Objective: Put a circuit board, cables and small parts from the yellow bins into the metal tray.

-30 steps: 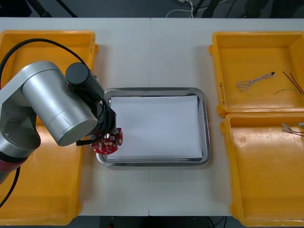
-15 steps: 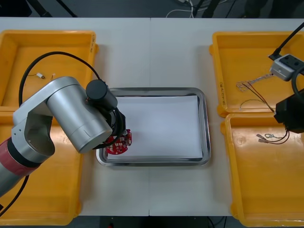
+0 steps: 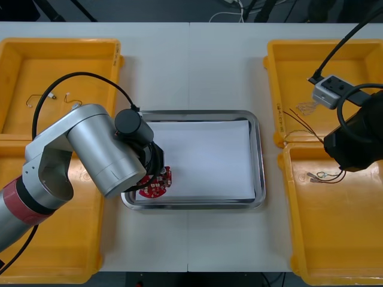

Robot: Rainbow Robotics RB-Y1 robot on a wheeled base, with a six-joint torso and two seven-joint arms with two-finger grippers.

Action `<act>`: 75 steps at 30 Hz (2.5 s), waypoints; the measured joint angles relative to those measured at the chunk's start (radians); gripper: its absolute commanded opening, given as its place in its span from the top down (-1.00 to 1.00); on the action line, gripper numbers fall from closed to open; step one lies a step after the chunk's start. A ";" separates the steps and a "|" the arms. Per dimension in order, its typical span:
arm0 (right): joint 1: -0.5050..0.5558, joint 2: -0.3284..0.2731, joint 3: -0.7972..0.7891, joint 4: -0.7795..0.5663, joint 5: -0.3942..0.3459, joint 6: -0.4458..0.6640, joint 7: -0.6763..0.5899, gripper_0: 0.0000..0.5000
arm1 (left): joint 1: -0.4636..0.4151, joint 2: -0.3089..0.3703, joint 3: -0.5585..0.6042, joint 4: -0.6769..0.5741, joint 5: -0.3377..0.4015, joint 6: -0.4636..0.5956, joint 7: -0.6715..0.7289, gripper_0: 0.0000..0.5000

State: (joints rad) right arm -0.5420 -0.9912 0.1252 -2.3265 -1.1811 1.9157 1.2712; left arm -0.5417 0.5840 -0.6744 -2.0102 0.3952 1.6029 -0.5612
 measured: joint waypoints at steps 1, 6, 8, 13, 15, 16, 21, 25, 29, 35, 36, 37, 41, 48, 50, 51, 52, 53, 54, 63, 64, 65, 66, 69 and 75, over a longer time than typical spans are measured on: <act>-0.008 0.000 0.013 0.000 0.002 0.000 0.000 1.00 | 0.000 0.000 0.000 0.000 0.000 -0.001 0.002 1.00; -0.030 0.000 0.040 0.000 0.004 0.000 0.000 1.00 | 0.000 0.000 -0.011 0.001 -0.012 -0.003 0.009 1.00; -0.032 0.000 0.040 0.000 0.004 0.000 0.000 1.00 | 0.000 0.000 -0.020 0.001 -0.014 -0.003 0.018 1.00; -0.038 0.000 0.040 0.000 0.003 0.000 0.000 1.00 | 0.000 0.000 -0.030 0.004 -0.015 -0.006 0.050 1.00; -0.039 0.001 0.040 0.000 0.003 0.000 0.000 1.00 | 0.001 0.000 -0.030 0.008 -0.015 -0.013 0.056 1.00; -0.040 0.001 0.040 0.000 0.003 0.000 0.000 1.00 | 0.001 0.000 -0.030 0.010 -0.016 -0.017 0.057 1.00; -0.040 0.001 0.040 0.000 0.003 0.000 0.000 1.00 | 0.001 0.000 -0.030 0.037 -0.020 -0.043 0.057 1.00; -0.041 0.001 0.040 0.000 -0.002 0.000 0.000 1.00 | 0.001 0.000 -0.030 0.051 -0.023 -0.051 0.057 1.00; -0.041 0.003 0.040 0.000 -0.005 0.000 0.000 1.00 | 0.001 0.000 -0.030 0.052 -0.024 -0.051 0.057 1.00; -0.041 0.020 0.053 0.001 -0.005 0.000 0.000 1.00 | 0.001 0.000 -0.030 0.053 -0.024 -0.051 0.057 0.46; -0.041 0.023 0.056 0.001 -0.005 0.000 0.000 1.00 | 0.001 0.000 -0.030 0.053 -0.024 -0.051 0.057 0.32; -0.041 0.026 0.057 0.001 -0.005 0.000 0.000 1.00 | 0.001 0.000 -0.030 0.053 -0.025 -0.052 0.057 0.08; -0.041 0.037 0.060 0.001 -0.005 0.000 0.000 1.00 | 0.001 0.000 -0.030 0.053 -0.026 -0.058 0.057 -0.67; -0.041 0.039 0.060 0.001 -0.005 0.000 0.000 1.00 | 0.001 0.000 -0.030 0.053 -0.027 -0.065 0.058 -1.00; -0.041 0.039 0.060 0.001 -0.005 0.000 0.000 1.00 | 0.001 0.000 -0.030 0.053 -0.027 -0.069 0.058 -1.00; -0.041 0.039 0.060 0.001 -0.005 0.000 0.000 1.00 | 0.001 0.000 -0.030 0.053 -0.028 -0.071 0.058 -1.00; -0.041 0.039 0.060 0.001 -0.005 0.000 0.000 1.00 | 0.001 0.000 -0.030 0.053 -0.029 -0.072 0.058 -1.00; -0.041 0.039 0.060 0.001 -0.005 0.000 0.000 1.00 | 0.001 0.000 -0.030 0.053 -0.030 -0.073 0.058 -1.00; -0.041 0.039 0.061 0.001 -0.005 0.000 0.000 1.00 | 0.001 0.000 -0.030 0.053 -0.032 -0.074 0.058 -1.00; -0.041 0.039 0.064 0.001 -0.007 0.000 0.000 1.00 | 0.001 0.000 -0.030 0.048 -0.040 -0.077 0.060 -1.00; -0.041 0.039 0.068 0.001 -0.007 0.000 0.000 1.00 | 0.001 0.000 -0.030 0.044 -0.040 -0.077 0.061 -1.00; -0.041 0.040 0.074 0.001 -0.007 0.000 0.000 1.00 | 0.001 0.000 -0.030 0.038 -0.039 -0.077 0.061 -1.00; -0.041 0.042 0.080 0.001 -0.006 0.000 0.000 1.00 | 0.001 0.000 -0.030 0.032 -0.035 -0.076 0.064 -1.00; -0.041 0.058 0.100 -0.001 0.012 0.000 0.001 1.00 | 0.000 0.000 -0.025 0.009 -0.017 -0.059 0.077 -1.00; -0.041 0.117 0.136 -0.008 0.057 0.000 0.041 1.00 | -0.013 0.000 0.015 -0.047 0.054 0.073 0.119 -1.00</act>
State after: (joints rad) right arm -0.5830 -0.8738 0.2609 -2.3345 -1.1244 1.9157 1.3126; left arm -0.5545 0.5840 -0.6598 -2.0574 0.4490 1.6755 -0.4423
